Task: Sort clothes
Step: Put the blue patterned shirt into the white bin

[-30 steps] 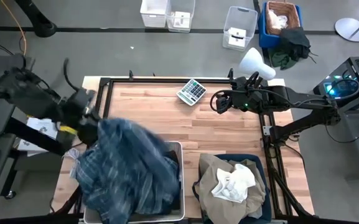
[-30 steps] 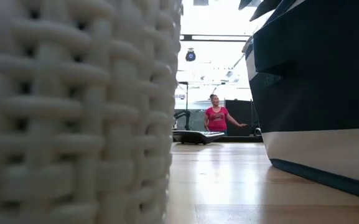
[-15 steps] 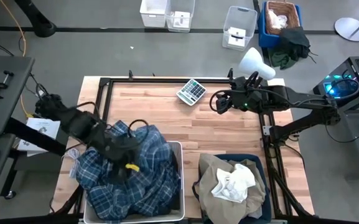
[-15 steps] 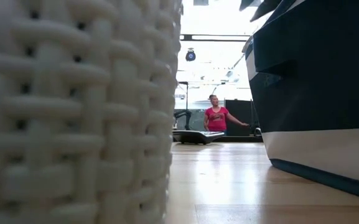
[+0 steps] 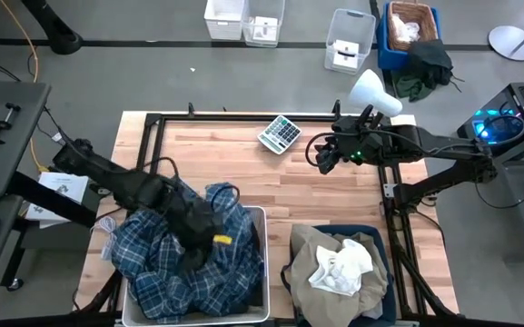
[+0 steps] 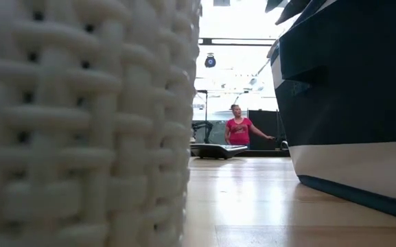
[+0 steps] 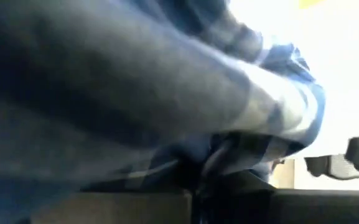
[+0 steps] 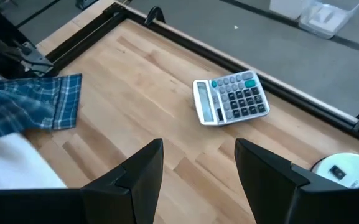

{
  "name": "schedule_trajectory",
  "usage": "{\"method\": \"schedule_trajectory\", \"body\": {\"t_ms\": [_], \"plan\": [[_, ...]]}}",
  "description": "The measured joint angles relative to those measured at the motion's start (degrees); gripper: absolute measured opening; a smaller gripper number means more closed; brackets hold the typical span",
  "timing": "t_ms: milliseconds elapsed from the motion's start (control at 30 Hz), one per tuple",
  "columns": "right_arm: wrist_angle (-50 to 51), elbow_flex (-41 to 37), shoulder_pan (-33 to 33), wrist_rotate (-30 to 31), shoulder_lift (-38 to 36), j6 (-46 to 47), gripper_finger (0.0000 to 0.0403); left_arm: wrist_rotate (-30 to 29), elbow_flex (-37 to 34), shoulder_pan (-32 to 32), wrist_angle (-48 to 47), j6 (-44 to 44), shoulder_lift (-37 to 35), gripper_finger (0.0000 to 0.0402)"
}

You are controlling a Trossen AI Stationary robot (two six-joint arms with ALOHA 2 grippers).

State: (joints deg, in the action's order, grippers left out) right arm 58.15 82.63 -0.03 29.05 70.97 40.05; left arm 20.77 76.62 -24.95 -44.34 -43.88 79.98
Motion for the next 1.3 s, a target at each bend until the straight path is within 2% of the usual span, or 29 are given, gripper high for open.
{"method": "schedule_trajectory", "body": {"t_ms": [67,200,367,500,667,867,1067,1300], "plan": [[0.02,0.00,0.00,-0.94,0.01,0.04,0.0195,-2.55,-1.04,-2.32,2.08,3.37,1.25,0.0000],[0.52,0.00,0.13,-3.10,0.00,3.08,0.0195,-10.06,-2.78,-6.60,-1.90,10.05,6.68,0.0000],[1.38,0.00,0.96,-4.04,0.01,8.08,0.0195,-14.47,-2.60,-12.03,-1.24,17.92,13.76,0.0000],[2.54,0.02,1.22,-4.05,0.94,11.32,0.0195,-16.99,-2.68,-15.01,-0.63,20.31,20.25,0.0000],[3.48,0.02,1.20,-4.13,2.66,12.47,0.0195,-16.35,-2.60,-15.56,1.00,19.70,28.21,0.0000],[3.52,0.00,1.20,-5.89,5.16,10.04,0.0195,-14.52,-2.18,-14.27,3.96,17.83,34.27,0.0001],[3.38,0.02,1.22,-7.82,5.92,7.58,0.0195,-6.35,-2.18,-10.44,6.35,15.90,35.84,0.0001],[3.34,0.00,1.30,-7.86,5.50,6.17,0.0195,-6.46,-1.20,-5.70,6.84,12.68,35.35,0.0006]]}}
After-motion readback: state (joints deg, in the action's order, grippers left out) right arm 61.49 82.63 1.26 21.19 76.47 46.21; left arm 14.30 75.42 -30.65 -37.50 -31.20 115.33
